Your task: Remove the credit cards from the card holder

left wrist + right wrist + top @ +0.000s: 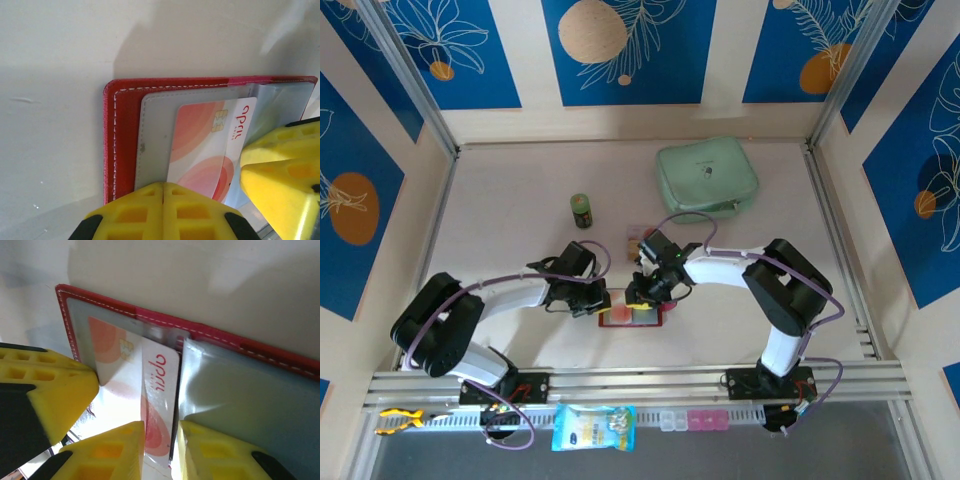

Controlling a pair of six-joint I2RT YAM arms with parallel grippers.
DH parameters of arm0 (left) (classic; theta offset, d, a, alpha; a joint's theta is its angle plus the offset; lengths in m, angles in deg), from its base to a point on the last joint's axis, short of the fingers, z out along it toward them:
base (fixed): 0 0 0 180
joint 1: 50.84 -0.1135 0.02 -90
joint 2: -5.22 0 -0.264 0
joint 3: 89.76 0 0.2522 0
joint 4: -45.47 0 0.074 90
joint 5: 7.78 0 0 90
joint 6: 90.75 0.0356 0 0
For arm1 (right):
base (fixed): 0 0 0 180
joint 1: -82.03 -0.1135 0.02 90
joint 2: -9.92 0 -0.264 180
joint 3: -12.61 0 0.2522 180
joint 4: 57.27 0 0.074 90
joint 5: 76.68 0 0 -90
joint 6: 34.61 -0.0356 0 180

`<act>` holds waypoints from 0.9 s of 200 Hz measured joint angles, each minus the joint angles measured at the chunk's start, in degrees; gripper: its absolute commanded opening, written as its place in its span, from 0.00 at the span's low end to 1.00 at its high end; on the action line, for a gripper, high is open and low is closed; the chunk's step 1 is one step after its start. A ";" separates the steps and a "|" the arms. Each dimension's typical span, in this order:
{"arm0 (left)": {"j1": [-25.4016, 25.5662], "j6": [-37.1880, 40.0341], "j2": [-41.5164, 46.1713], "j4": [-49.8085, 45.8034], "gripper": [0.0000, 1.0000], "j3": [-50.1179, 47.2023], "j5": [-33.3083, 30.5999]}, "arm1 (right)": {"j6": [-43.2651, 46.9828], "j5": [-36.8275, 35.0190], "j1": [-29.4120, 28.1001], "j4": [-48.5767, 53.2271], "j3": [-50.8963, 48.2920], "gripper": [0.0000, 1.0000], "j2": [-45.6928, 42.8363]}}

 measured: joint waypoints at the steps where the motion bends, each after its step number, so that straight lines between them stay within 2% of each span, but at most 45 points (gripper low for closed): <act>1: 0.00 0.00 0.00 -0.02 0.00 0.00 0.02 | 0.02 0.00 0.02 -0.11 -0.07 0.24 0.02; 95: 0.00 0.00 -0.37 1.05 0.00 -0.22 0.24 | -1.03 3.37 0.52 -5.46 -2.21 0.22 0.09; 180: 0.00 -0.02 -0.59 2.08 0.00 -0.46 0.31 | -1.68 4.00 0.92 -6.88 -3.08 0.10 -0.48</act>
